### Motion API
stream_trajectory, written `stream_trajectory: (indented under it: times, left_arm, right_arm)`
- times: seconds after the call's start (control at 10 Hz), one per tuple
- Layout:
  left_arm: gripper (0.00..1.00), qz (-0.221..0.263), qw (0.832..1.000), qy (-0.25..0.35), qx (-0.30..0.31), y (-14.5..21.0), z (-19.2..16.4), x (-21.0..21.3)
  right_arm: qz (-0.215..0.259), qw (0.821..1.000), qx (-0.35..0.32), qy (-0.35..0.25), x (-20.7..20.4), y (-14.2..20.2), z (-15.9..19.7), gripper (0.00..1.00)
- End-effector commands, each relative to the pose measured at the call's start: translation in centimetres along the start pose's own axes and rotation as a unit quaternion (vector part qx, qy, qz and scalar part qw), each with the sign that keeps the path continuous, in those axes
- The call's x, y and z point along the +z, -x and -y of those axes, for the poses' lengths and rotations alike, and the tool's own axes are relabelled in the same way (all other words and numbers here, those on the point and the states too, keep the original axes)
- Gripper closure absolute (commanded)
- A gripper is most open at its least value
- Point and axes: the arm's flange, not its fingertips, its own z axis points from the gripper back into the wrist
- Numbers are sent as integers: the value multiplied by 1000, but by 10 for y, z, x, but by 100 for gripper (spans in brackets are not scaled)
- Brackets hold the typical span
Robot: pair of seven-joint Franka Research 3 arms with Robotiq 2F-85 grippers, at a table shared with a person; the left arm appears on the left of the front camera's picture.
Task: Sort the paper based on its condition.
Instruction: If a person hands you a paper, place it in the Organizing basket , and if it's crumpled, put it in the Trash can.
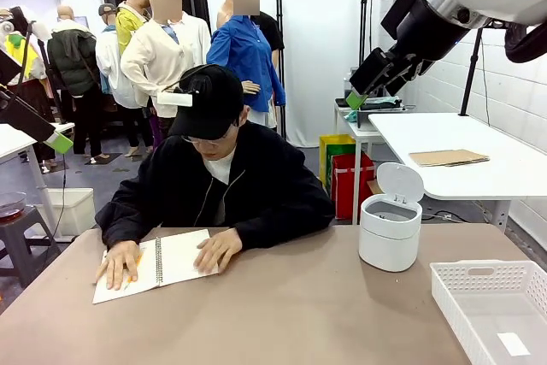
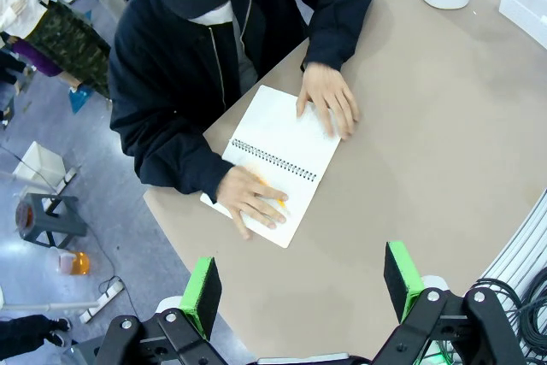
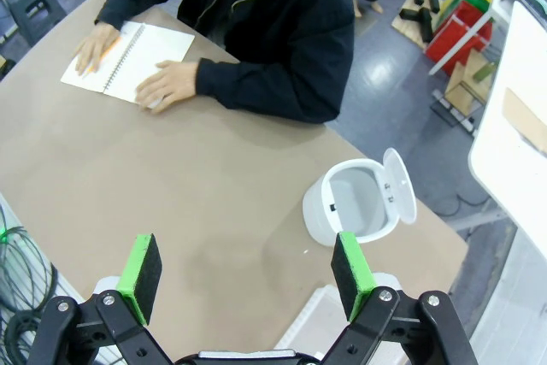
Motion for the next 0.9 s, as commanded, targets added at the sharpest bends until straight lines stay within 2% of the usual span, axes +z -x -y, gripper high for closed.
stream_trajectory:
  times: [0.0,0.8]
  left_arm:
    - [0,-2,1000,6,-1,0,0,2]
    - [0,-2,1000,6,-1,0,0,2]
  right_arm:
    - [0,1000,1,0,0,0,0,0]
    - [0,1000,1,0,0,0,0,0]
